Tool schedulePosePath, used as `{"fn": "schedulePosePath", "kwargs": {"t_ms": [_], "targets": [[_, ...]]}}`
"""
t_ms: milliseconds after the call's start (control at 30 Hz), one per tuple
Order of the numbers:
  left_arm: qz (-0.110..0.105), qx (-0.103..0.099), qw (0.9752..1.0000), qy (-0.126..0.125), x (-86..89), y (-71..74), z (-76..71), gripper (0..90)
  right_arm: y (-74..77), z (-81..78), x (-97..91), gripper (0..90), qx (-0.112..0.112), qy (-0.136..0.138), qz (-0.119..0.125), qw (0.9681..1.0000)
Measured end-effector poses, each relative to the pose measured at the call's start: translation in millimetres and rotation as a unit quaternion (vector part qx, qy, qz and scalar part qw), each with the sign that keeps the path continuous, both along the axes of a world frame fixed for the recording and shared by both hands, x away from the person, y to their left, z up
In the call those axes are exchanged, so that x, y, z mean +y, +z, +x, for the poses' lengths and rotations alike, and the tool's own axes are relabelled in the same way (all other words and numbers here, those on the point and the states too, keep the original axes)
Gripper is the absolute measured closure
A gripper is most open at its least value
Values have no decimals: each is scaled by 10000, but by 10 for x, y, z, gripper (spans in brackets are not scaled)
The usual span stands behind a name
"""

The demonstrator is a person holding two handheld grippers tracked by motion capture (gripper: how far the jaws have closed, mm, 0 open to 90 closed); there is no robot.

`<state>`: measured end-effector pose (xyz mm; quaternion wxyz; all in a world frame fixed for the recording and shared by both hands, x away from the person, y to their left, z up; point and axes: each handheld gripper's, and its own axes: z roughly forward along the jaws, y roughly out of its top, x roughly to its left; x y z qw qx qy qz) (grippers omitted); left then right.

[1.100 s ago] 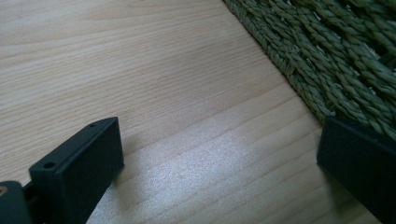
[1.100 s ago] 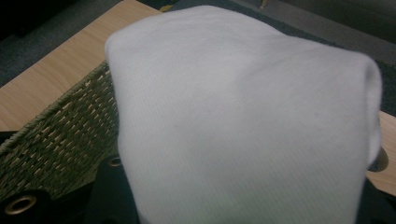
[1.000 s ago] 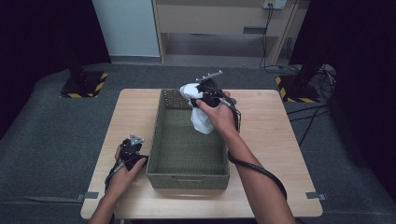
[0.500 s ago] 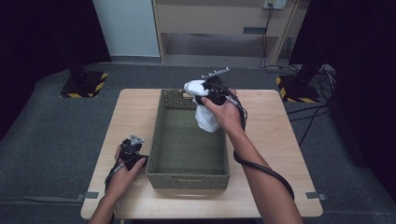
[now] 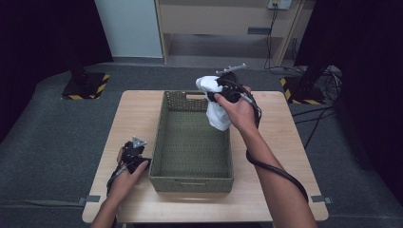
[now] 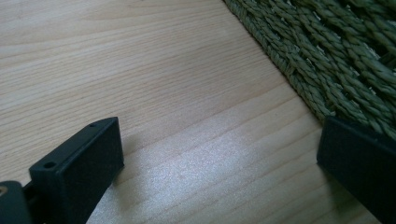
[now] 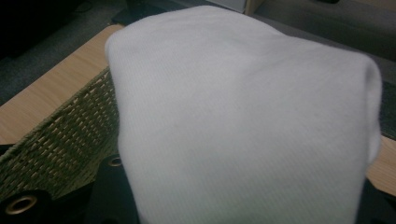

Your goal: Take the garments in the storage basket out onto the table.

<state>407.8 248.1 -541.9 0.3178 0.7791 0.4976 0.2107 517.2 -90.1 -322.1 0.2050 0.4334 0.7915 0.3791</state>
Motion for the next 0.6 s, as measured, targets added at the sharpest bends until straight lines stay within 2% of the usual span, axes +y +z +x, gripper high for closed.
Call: {"fn": "schedulePosePath", "kwargs": {"t_ms": [267, 600], "targets": [[0, 0, 10000, -1, 0, 0, 0, 0, 33, -2, -172, 467, -36, -108, -7, 9999], [-2, -1, 10000, -1, 0, 0, 0, 0, -76, -15, -386, 468, 17, -226, 27, 9997]]}}
